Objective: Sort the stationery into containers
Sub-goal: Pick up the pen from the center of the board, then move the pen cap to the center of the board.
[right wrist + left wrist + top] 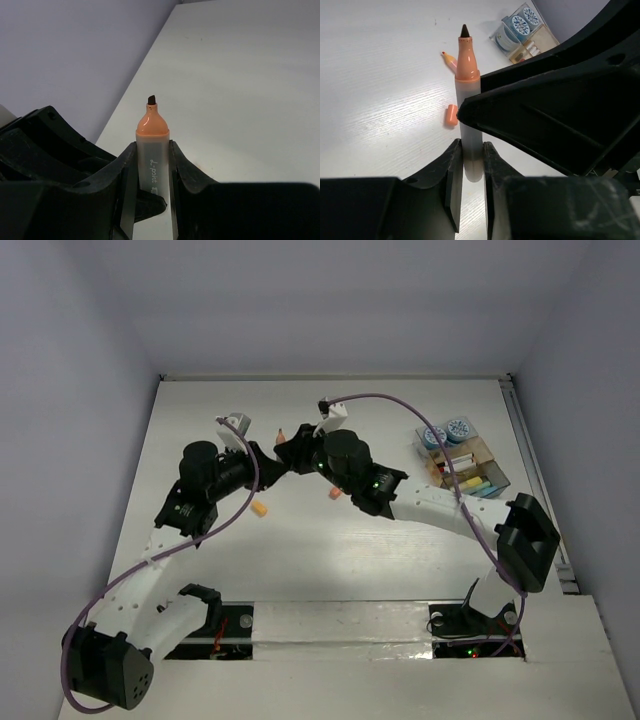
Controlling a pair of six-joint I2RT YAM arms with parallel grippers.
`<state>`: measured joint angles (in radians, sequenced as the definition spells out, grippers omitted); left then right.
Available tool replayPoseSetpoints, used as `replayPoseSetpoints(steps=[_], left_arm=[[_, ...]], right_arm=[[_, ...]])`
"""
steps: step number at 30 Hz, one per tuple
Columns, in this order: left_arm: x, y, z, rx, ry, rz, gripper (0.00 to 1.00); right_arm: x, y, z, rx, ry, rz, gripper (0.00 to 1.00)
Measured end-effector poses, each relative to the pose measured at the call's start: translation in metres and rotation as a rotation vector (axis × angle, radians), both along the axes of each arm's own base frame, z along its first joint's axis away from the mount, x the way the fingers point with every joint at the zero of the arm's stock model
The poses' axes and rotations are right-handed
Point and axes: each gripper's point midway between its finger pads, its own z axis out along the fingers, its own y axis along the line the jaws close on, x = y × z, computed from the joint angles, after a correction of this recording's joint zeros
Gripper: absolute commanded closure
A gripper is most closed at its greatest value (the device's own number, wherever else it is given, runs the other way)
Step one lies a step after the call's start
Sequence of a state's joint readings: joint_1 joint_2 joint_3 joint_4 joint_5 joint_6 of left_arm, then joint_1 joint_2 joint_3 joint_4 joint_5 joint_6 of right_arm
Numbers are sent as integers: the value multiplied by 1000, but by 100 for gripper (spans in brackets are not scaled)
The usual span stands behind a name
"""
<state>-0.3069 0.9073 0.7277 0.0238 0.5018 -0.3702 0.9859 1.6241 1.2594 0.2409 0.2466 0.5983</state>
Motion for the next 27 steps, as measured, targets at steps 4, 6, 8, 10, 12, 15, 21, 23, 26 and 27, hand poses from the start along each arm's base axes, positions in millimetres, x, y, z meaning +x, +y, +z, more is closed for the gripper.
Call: replayPoseSetpoints(steps=[4, 6, 8, 10, 12, 15, 21, 23, 26, 27], left_arm=[[0, 1, 1, 4, -6, 4, 100], [-1, 1, 1, 5, -6, 1, 100], [-3, -1, 2, 4, -9, -5, 100], [-5, -1, 3, 4, -16, -13, 100], [-4, 1, 4, 12, -25, 1, 100], [-2, 5, 7, 20, -42, 22, 100], [-4, 10, 11, 31, -67, 42, 100], [-5, 12, 14, 32, -75, 48, 100], [-6, 13, 16, 34, -89, 53, 100], [-6, 14, 17, 34, -90, 54, 100]], right_arm=[[-2, -2, 1, 5, -3, -1, 96], [-4, -4, 1, 5, -3, 0, 88], [-6, -6, 2, 7, -6, 1, 65], [-8, -9, 2, 9, -6, 1, 46], [-13, -16, 3, -12, -15, 6, 39], [-23, -34, 8, -36, -33, 4, 35], [-40, -84, 9, -48, -48, -38, 35], [-40, -90, -10, -80, -10, -51, 21], [-36, -98, -64, -193, 89, -70, 13], [-36, -100, -83, -234, 123, -74, 13]])
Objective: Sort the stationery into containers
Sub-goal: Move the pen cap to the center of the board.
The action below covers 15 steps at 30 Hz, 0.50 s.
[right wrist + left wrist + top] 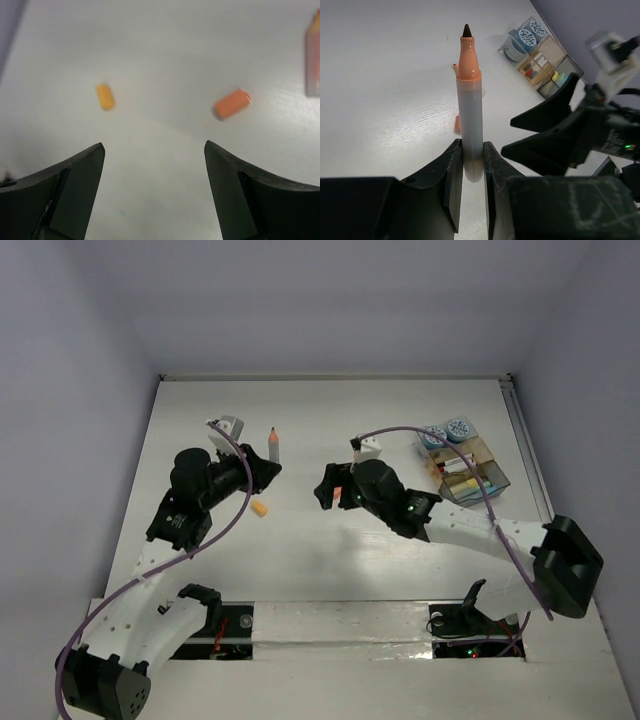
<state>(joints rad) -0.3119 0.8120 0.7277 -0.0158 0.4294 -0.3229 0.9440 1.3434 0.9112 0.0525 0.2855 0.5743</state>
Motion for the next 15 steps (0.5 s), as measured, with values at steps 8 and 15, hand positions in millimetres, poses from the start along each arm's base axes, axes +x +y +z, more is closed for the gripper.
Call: replayPoseSetpoints(steps=[8, 15], left_arm=[[-1, 2, 2, 0, -9, 8, 100], [-3, 3, 6, -3, -20, 10, 100]], right_arm=[[12, -22, -104, -185, 200, -58, 12], [23, -25, -161, -250, 302, -67, 13]])
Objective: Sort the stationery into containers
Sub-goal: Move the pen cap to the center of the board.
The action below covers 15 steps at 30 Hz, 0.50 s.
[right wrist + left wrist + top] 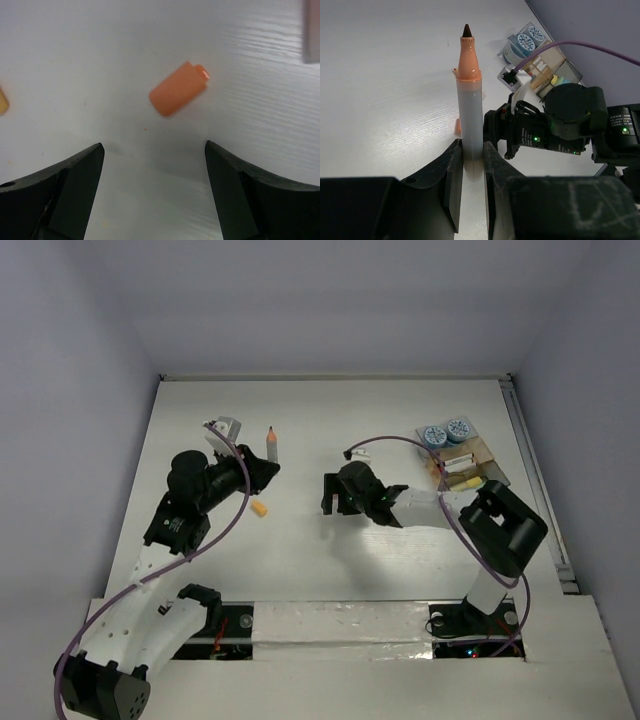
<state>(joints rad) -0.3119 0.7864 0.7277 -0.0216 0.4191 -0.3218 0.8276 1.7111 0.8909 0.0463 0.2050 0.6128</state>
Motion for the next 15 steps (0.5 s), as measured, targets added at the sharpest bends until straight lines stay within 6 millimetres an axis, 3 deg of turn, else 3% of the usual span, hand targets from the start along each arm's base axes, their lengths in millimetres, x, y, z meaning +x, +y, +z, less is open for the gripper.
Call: replayPoseSetpoints(steps=[5, 15], left_arm=[[-2, 1, 4, -4, -14, 1, 100], [-4, 1, 6, -5, -18, 1, 100]], right_arm=[[19, 18, 3, 21, -19, -5, 18], [59, 29, 0, -44, -75, -27, 23]])
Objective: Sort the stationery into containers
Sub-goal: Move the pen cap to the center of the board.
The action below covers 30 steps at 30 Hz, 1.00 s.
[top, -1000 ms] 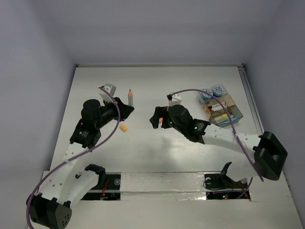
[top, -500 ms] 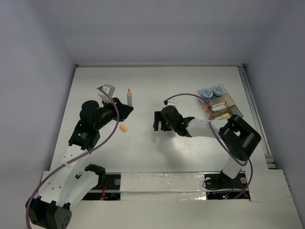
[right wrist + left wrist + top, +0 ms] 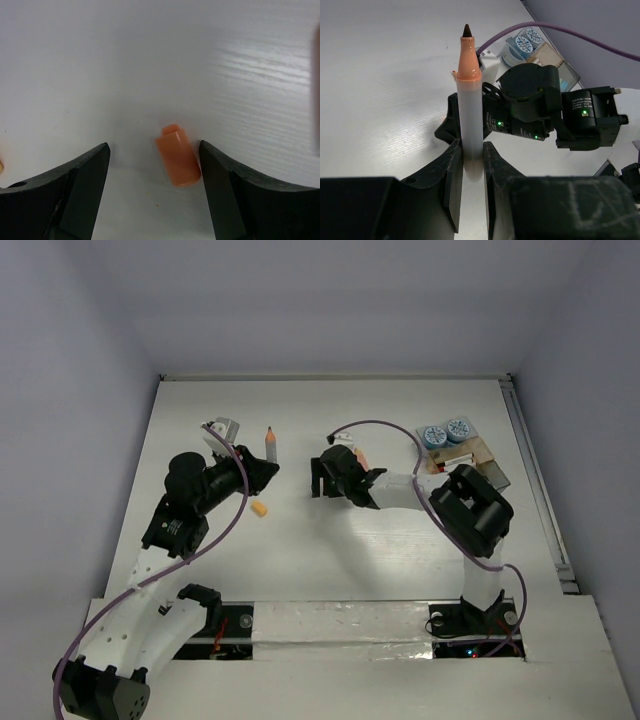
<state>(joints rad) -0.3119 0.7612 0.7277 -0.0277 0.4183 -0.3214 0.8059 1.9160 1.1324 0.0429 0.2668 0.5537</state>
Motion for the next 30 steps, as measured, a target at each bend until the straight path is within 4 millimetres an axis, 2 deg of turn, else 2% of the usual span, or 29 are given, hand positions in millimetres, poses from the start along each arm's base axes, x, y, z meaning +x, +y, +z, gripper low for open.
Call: replayPoseSetpoints(steps=[7, 14, 16, 19, 22, 25, 27, 30], left_arm=[[0, 0, 0, 2, -1, 0, 100], [0, 0, 0, 2, -1, 0, 100], [0, 0, 0, 2, -1, 0, 100], [0, 0, 0, 2, -2, 1, 100], [0, 0, 0, 2, -2, 1, 100], [0, 0, 0, 2, -1, 1, 100], [0, 0, 0, 2, -1, 1, 100], [0, 0, 0, 2, -1, 1, 100]], right_arm=[[16, 14, -1, -62, -41, 83, 25], [17, 13, 4, -146, -61, 174, 4], [17, 12, 11, -157, -74, 190, 0], [13, 12, 33, -136, -98, 208, 0], [5, 14, 64, -80, -140, 218, 1], [-15, 24, 79, -22, -156, 252, 3], [-31, 33, 77, 15, -142, 285, 3], [-53, 38, 57, 26, -83, 327, 3]])
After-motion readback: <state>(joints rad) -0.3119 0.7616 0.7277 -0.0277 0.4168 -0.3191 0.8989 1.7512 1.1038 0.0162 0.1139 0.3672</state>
